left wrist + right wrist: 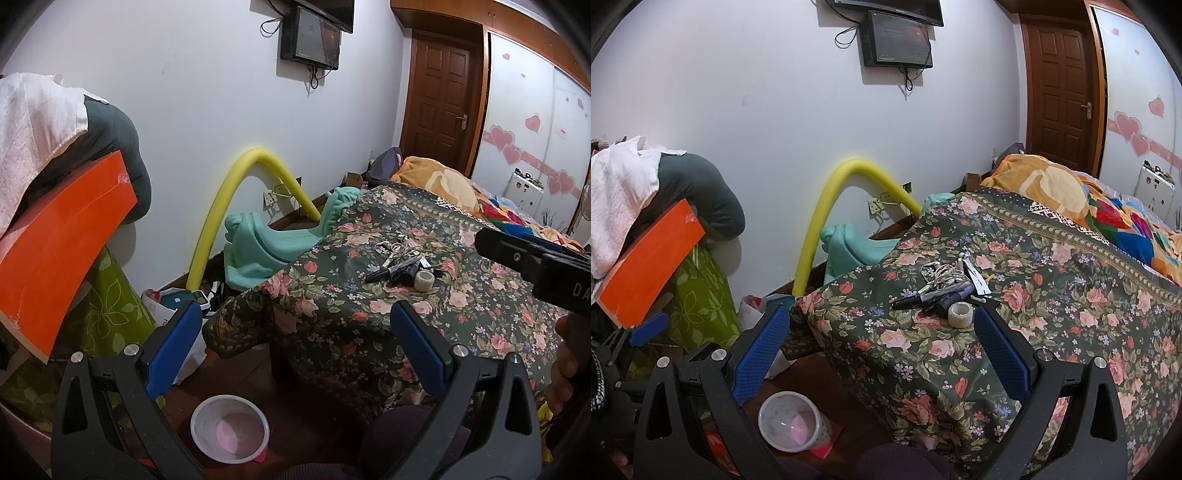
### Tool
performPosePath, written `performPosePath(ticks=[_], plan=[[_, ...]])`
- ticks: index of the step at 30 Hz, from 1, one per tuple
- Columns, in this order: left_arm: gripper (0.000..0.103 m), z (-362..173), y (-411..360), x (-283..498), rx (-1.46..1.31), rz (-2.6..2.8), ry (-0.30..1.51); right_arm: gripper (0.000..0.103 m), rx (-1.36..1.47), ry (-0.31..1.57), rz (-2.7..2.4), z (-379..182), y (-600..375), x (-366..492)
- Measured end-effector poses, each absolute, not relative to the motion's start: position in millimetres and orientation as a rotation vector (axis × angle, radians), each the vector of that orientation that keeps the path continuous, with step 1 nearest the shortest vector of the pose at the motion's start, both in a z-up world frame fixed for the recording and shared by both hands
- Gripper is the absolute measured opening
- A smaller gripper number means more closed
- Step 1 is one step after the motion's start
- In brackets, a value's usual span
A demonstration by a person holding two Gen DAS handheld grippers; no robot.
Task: Collect trash
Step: 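Move both tools toward the pile of small items on the floral bedspread, then grasp the white tape roll with the right tool while the left tool grasps the purple-capped tube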
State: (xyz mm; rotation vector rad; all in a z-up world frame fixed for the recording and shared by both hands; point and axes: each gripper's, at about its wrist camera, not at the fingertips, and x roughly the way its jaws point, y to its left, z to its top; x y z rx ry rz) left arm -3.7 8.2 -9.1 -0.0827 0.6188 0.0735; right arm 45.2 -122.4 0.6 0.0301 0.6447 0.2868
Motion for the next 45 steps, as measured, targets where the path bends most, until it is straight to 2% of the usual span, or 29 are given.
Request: performPosePath(ticks=[11, 20, 37, 39, 45], plan=[[0.103, -5, 6, 9, -0.106, 0.071, 0.622, 0.099, 0.018, 0.636, 0.267, 3, -134, 54], [0.103, -9, -13, 52, -0.096, 0.085, 0.628, 0.099, 0.021, 0.665, 0.211, -10, -160, 82], [0.102, -77, -74, 156, -0.06, 0.0, 0.814, 0.099, 0.028, 0.868, 0.146, -86, -212, 162], [0.098, -87, -79, 168, -0.068, -0.003, 0.841, 0.097, 0.022, 0.883, 0.158, -93, -213, 168], [0.082, -112, -82, 196, -0.077, -0.001, 0.921, 0.079, -0.026, 0.926, 0.223, -117, -206, 190]])
